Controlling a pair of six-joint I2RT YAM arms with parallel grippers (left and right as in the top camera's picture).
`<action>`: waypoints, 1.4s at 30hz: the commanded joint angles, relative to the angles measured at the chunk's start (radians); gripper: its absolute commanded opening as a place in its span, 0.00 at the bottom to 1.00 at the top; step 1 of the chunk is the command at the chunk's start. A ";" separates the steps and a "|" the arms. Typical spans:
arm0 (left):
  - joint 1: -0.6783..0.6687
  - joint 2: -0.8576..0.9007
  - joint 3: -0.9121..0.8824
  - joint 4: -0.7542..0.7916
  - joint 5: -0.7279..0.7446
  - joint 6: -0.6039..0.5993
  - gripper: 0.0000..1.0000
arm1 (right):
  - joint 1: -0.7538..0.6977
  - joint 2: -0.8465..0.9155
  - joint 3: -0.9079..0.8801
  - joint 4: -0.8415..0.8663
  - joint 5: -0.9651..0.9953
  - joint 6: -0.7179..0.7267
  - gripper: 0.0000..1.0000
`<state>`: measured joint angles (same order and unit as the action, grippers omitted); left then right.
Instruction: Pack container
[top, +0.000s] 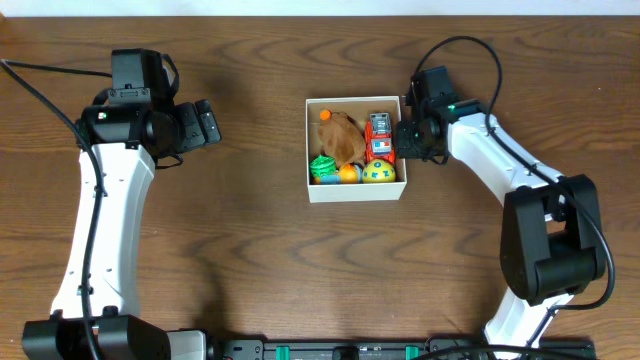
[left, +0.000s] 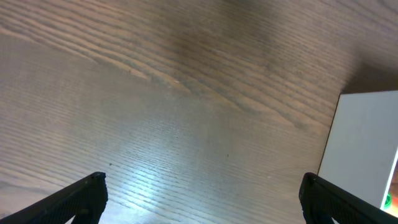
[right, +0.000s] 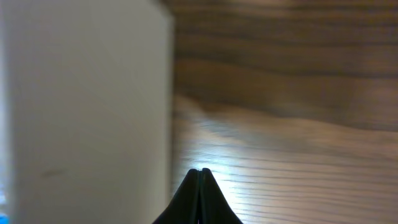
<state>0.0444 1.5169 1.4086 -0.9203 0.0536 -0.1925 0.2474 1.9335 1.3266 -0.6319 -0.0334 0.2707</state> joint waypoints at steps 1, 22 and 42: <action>-0.007 -0.003 -0.011 0.002 0.007 0.095 0.98 | -0.064 -0.085 0.002 0.013 0.111 0.039 0.24; -0.043 -0.161 -0.035 0.019 0.018 0.224 0.98 | -0.317 -0.506 0.000 -0.165 0.206 0.052 0.99; -0.137 -1.081 -0.457 -0.066 0.006 0.150 0.98 | -0.145 -1.378 -0.478 -0.369 0.305 0.162 0.99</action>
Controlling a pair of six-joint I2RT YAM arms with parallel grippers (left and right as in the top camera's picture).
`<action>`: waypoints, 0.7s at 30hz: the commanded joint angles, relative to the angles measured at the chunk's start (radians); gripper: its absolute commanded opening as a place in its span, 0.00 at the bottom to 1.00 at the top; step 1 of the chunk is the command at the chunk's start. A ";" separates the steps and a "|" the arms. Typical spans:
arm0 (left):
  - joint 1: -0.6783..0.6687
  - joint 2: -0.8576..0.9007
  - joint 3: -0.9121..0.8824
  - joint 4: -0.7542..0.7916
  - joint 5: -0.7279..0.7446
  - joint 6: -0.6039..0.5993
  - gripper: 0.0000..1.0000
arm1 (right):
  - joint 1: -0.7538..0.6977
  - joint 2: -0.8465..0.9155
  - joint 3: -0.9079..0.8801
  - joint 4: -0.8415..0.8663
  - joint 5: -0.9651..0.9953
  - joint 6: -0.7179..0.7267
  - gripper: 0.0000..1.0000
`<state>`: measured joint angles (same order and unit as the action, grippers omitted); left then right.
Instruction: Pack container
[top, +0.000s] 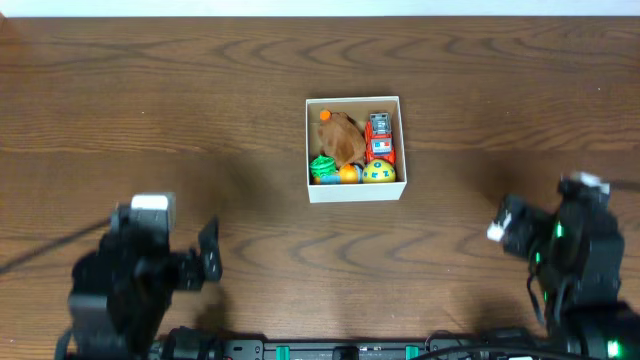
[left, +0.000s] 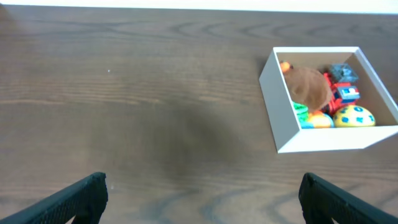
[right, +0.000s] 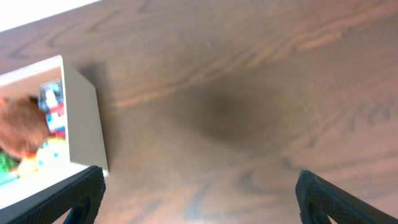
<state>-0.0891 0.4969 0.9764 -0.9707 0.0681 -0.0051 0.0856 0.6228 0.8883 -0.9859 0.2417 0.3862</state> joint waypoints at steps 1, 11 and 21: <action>-0.004 -0.081 -0.027 -0.022 -0.008 -0.038 0.98 | 0.017 -0.095 -0.051 -0.022 0.035 0.055 0.99; -0.004 -0.116 -0.028 -0.028 -0.008 -0.037 0.98 | 0.017 -0.147 -0.069 -0.029 0.014 0.055 0.99; -0.004 -0.116 -0.028 -0.028 -0.008 -0.037 0.98 | 0.017 -0.147 -0.069 -0.029 0.014 0.055 0.99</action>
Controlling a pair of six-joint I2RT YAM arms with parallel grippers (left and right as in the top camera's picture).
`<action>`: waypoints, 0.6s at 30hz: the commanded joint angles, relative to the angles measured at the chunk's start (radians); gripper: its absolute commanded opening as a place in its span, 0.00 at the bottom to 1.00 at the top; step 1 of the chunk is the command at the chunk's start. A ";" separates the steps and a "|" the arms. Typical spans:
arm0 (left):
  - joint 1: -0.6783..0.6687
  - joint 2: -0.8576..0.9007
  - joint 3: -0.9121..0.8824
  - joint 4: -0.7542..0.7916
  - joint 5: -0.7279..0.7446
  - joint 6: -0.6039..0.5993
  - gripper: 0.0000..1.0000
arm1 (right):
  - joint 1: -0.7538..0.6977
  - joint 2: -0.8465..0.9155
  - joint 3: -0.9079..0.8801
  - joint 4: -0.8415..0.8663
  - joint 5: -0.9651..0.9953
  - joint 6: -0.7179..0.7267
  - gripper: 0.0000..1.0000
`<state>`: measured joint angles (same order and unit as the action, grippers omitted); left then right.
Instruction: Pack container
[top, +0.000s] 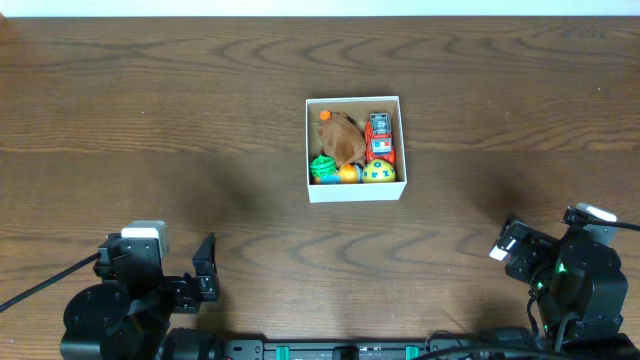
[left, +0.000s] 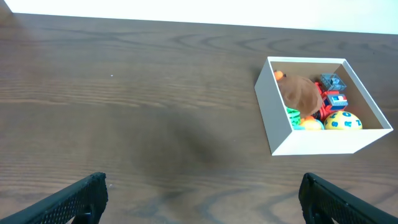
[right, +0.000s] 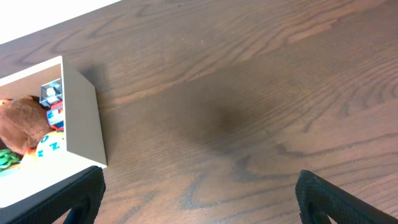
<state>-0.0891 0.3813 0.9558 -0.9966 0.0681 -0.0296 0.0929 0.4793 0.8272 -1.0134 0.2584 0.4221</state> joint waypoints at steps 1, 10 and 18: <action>-0.004 0.000 -0.008 -0.002 -0.008 -0.013 0.98 | 0.010 -0.003 -0.008 -0.002 -0.002 0.019 0.99; -0.004 0.000 -0.008 -0.002 -0.008 -0.013 0.98 | 0.153 -0.084 -0.013 -0.003 0.003 -0.030 0.99; -0.004 0.000 -0.008 -0.002 -0.008 -0.013 0.98 | 0.084 -0.140 -0.186 0.250 -0.180 -0.207 0.99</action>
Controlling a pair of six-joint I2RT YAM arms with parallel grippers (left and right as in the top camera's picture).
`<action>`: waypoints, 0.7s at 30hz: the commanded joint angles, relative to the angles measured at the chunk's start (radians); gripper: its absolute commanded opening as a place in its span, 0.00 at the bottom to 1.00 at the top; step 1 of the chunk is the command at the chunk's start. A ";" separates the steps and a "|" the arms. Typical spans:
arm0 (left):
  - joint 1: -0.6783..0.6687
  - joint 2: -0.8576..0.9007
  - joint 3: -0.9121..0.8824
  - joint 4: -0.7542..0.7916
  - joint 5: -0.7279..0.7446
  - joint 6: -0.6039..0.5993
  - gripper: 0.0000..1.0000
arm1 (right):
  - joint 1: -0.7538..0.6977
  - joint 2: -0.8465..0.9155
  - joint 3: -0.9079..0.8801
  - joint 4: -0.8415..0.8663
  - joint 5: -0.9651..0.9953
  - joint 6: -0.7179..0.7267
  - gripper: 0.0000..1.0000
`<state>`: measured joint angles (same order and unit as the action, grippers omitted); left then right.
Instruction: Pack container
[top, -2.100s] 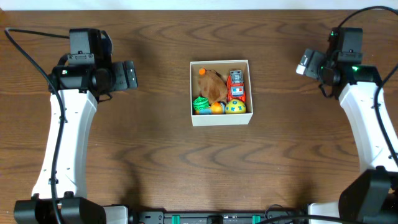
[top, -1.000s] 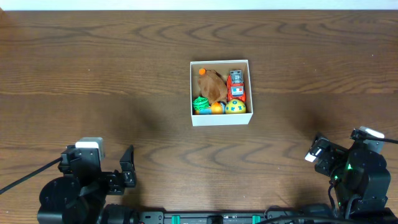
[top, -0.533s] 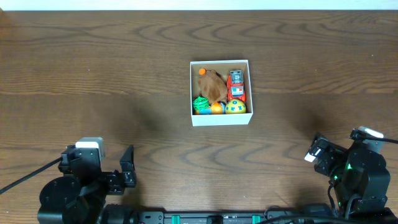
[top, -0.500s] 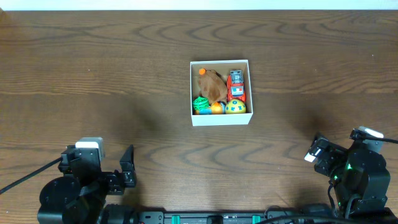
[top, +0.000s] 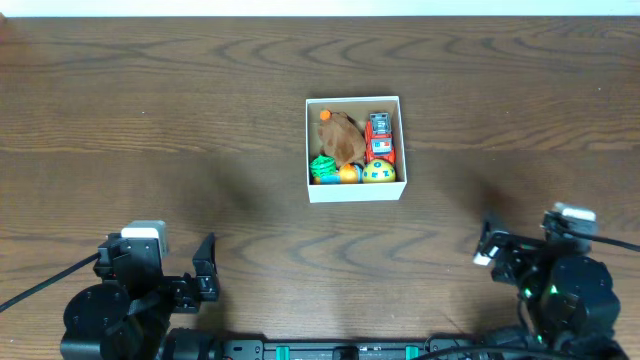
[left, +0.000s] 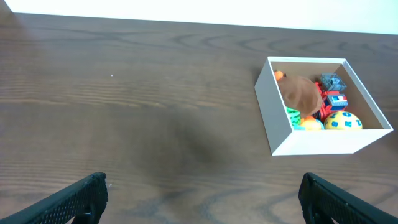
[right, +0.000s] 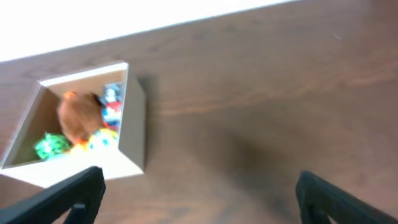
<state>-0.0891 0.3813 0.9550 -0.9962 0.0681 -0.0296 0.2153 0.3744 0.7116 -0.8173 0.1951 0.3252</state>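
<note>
A white open box (top: 354, 191) stands mid-table, holding a brown plush (top: 343, 138), a red toy truck (top: 379, 138), a yellow ball (top: 378, 172) and green and orange bits. The left wrist view shows the same box (left: 311, 141) from the front left; the right wrist view has this box (right: 127, 134) blurred at left. My left gripper (left: 199, 199) is open near the table's front left, empty. My right gripper (right: 198, 198) is open at the front right, empty. Both are far from the box.
Bare dark wood table (top: 200, 120) all round the box. The arm bases (top: 135, 300) sit folded at the front edge, left and right. A white wall strip shows beyond the table's far edge (left: 186, 12).
The right arm has turned left, so the box now shows more fully in its wrist view. The left arm and the box have not moved.
At first both arms reached out, the right gripper shut beside the box's right wall and the left gripper open to the box's left. Then both were back at the front edge with jaws open. They stay there now, the right one swung toward the box.
</note>
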 joint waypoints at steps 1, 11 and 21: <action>-0.004 0.000 -0.007 -0.002 -0.008 -0.013 0.98 | -0.053 -0.054 -0.112 0.112 -0.156 -0.134 0.99; -0.004 0.000 -0.007 -0.002 -0.008 -0.013 0.98 | -0.127 -0.320 -0.511 0.631 -0.295 -0.193 0.99; -0.004 0.000 -0.007 -0.002 -0.008 -0.013 0.98 | -0.153 -0.370 -0.680 0.853 -0.175 -0.263 0.99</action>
<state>-0.0891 0.3813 0.9520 -0.9977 0.0681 -0.0296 0.0750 0.0139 0.0555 0.0273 -0.0547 0.0940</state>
